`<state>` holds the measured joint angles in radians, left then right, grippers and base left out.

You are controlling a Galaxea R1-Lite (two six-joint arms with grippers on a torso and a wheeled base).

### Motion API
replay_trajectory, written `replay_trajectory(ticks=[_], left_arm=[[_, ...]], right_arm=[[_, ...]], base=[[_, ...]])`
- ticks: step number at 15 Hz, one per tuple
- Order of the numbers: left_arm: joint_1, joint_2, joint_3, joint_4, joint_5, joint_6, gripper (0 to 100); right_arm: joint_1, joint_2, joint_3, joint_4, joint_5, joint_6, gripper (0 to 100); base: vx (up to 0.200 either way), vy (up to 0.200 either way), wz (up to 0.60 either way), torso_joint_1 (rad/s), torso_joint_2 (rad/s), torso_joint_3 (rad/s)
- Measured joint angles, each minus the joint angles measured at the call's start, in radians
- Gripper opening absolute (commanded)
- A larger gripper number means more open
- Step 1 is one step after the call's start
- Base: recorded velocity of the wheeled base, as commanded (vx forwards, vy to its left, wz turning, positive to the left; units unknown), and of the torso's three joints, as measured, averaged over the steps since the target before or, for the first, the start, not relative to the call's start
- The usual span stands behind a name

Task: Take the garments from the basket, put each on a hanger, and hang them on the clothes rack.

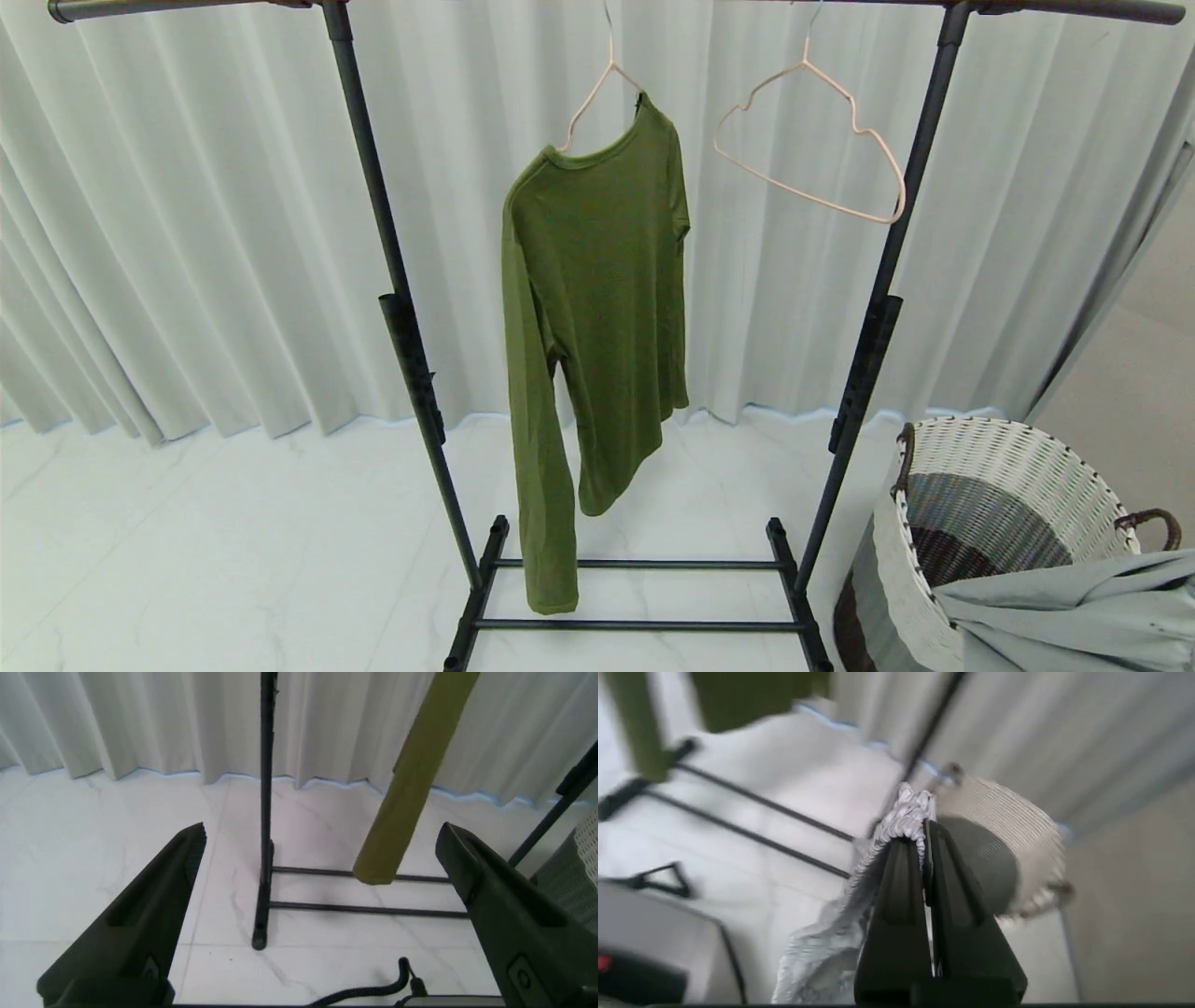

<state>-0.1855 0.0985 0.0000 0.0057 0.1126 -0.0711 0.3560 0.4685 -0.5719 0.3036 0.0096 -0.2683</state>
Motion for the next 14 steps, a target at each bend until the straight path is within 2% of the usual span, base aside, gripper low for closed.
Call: replay_trajectory(ticks=[2, 7, 10, 14], left_arm=[[-0.001, 0.000, 0.000, 0.000, 0.000, 0.002, 100], [-0.020, 0.007, -0.034, -0.040, -0.017, -0.002, 100], [-0.115, 0.115, -0.213, -0.053, -0.027, -0.001, 100], [-0.252, 0.407, -0.481, -0.095, -0.031, 0.067, 100]], right_arm=[[0.050, 0.033, 0.000, -0.073, 0.026, 0.000, 0], [0.167, 0.208, -0.007, -0.355, 0.036, 0.004, 0], [0.263, 0.325, -0.045, -0.473, 0.036, 0.023, 0], [0.327, 0.447, -0.153, -0.523, 0.035, 0.037, 0]], base=[[0.000, 0.000, 0.00, 0.000, 0.00, 0.000], [0.000, 0.000, 0.00, 0.000, 0.00, 0.000], [0.000, 0.000, 0.00, 0.000, 0.00, 0.000], [0.000, 0.000, 0.00, 0.000, 0.00, 0.000]])
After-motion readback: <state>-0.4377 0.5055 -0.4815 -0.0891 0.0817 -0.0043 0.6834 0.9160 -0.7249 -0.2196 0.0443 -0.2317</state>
